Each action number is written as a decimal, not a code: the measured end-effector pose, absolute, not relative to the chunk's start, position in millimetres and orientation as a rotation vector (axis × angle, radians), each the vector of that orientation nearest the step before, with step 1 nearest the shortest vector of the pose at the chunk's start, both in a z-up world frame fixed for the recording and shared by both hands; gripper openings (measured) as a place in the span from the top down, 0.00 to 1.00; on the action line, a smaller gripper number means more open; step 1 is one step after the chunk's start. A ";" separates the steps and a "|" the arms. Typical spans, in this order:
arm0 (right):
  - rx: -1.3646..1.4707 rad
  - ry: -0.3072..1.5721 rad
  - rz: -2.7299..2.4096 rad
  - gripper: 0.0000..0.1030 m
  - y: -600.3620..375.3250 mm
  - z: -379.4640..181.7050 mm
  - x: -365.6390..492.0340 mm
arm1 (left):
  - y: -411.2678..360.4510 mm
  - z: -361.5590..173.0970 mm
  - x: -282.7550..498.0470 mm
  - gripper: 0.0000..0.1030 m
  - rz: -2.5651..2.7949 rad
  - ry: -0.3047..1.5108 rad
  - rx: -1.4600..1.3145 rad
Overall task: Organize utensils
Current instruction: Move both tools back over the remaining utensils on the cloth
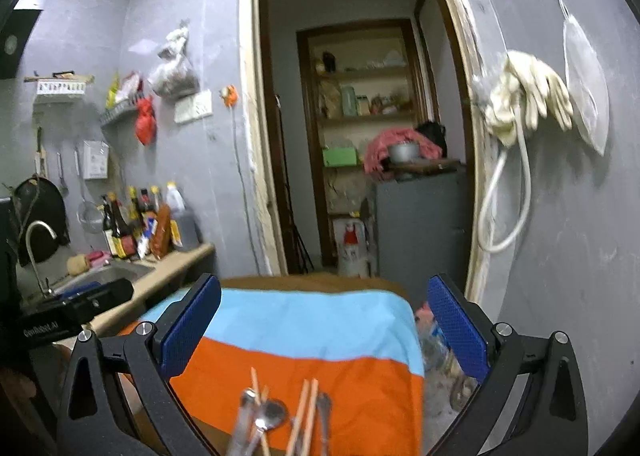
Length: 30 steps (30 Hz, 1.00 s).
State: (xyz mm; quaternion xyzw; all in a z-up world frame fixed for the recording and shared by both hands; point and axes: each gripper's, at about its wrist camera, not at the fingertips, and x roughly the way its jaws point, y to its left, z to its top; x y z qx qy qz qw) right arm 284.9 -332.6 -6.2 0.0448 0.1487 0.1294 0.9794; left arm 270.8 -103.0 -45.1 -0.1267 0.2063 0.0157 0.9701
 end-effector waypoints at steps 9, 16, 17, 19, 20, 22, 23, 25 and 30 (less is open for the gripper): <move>0.107 0.555 0.242 0.02 -354.3 -76.3 334.9 | -119.1 -98.1 303.5 0.01 0.025 0.574 -0.290; 0.125 0.716 0.280 0.31 -351.6 -130.6 355.1 | -127.1 -130.4 320.4 0.08 0.017 0.669 -0.266; 0.128 0.733 0.283 0.35 -351.6 -137.6 356.4 | -128.0 -135.0 323.6 0.14 0.014 0.687 -0.265; 0.141 0.769 0.304 0.38 -350.3 -150.6 359.0 | -129.4 -145.3 329.7 0.20 0.001 0.731 -0.267; 0.144 0.786 0.316 0.43 -348.2 -156.8 360.7 | -129.6 -148.3 331.6 0.25 -0.003 0.743 -0.268; 0.132 0.812 0.331 0.49 -343.6 -165.8 362.7 | -130.7 -156.9 335.8 0.34 -0.016 0.780 -0.272; 0.124 0.826 0.338 0.52 -341.9 -170.0 363.8 | -131.9 -162.2 338.6 0.41 -0.024 0.807 -0.271; 0.113 0.857 0.360 0.52 -337.7 -177.5 365.1 | -133.9 -172.7 342.5 0.57 -0.040 0.863 -0.274; 0.090 0.927 0.410 0.63 -329.2 -191.9 364.6 | -139.1 -190.3 346.5 0.69 -0.062 0.957 -0.276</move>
